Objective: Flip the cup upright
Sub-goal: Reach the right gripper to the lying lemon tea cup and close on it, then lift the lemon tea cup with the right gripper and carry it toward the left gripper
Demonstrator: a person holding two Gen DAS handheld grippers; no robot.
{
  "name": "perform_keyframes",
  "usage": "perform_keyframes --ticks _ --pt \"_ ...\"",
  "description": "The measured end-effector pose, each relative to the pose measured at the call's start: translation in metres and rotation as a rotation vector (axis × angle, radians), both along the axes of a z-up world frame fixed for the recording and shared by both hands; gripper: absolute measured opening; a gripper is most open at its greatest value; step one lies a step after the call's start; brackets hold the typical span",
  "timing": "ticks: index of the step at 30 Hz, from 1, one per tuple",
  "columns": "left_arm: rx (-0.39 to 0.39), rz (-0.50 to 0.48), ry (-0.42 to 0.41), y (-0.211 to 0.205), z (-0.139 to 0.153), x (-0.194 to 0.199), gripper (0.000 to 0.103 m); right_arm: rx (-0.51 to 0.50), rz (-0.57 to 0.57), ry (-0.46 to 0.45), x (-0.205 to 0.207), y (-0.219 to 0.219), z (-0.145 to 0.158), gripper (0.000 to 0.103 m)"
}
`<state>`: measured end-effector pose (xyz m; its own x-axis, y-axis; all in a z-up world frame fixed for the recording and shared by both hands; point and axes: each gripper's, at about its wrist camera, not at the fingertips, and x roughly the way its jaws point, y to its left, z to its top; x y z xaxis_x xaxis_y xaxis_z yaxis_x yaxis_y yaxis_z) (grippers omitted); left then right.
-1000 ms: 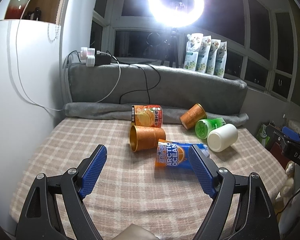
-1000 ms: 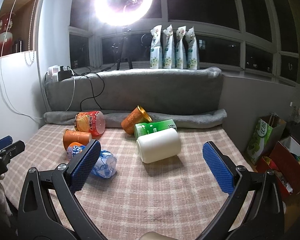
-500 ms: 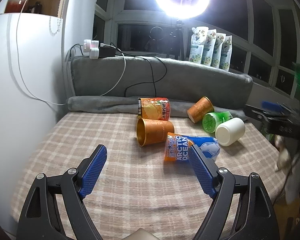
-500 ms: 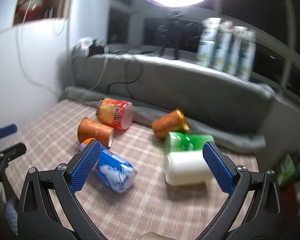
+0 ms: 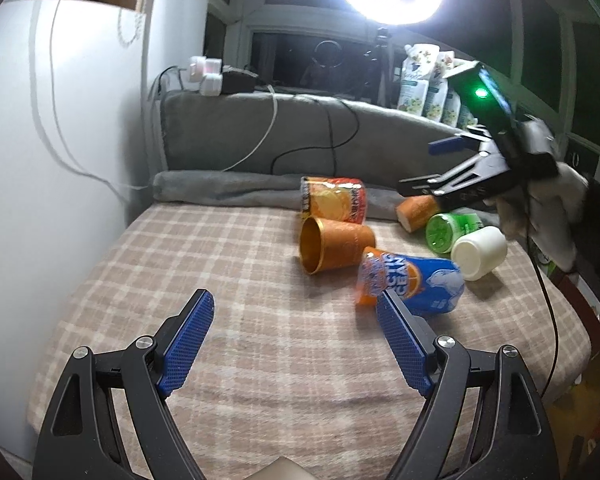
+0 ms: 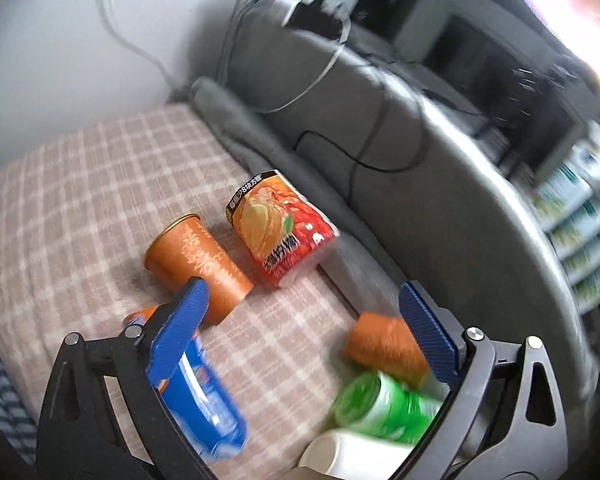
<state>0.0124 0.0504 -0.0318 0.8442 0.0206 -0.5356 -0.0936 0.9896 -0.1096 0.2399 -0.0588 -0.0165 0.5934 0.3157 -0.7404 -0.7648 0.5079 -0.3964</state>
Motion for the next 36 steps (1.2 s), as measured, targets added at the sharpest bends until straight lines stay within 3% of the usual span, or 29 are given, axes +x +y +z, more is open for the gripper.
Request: perform_keyframes --ticks 13,22,23,24,32,36 --pt "-0.029 0.101 0.066 0.04 -0.019 0.007 0.083 -0.257 0.177 0.162 0.073 0.075 -0.043 0.098" --pt "-0.039 0.136 0.085 0.057 -0.025 0.011 0.083 -0.447 0.243 0.164 0.092 0.11 -0.089 0.098" --pt "-0.04 0.138 0.085 0.058 -0.026 0.011 0.083 -0.451 0.244 0.174 0.095 0.111 -0.093 0.097" --pt "-0.041 0.141 0.087 0.059 -0.026 0.011 0.083 -0.438 0.245 0.191 0.098 0.113 -0.093 0.09" --pt "-0.051 0.153 0.096 0.064 -0.03 0.014 0.083 -0.379 0.231 0.169 0.112 0.11 -0.08 0.088" --pt "-0.042 0.137 0.089 0.058 -0.028 0.014 0.083 -0.3 0.209 0.138 0.099 0.108 -0.051 0.088"
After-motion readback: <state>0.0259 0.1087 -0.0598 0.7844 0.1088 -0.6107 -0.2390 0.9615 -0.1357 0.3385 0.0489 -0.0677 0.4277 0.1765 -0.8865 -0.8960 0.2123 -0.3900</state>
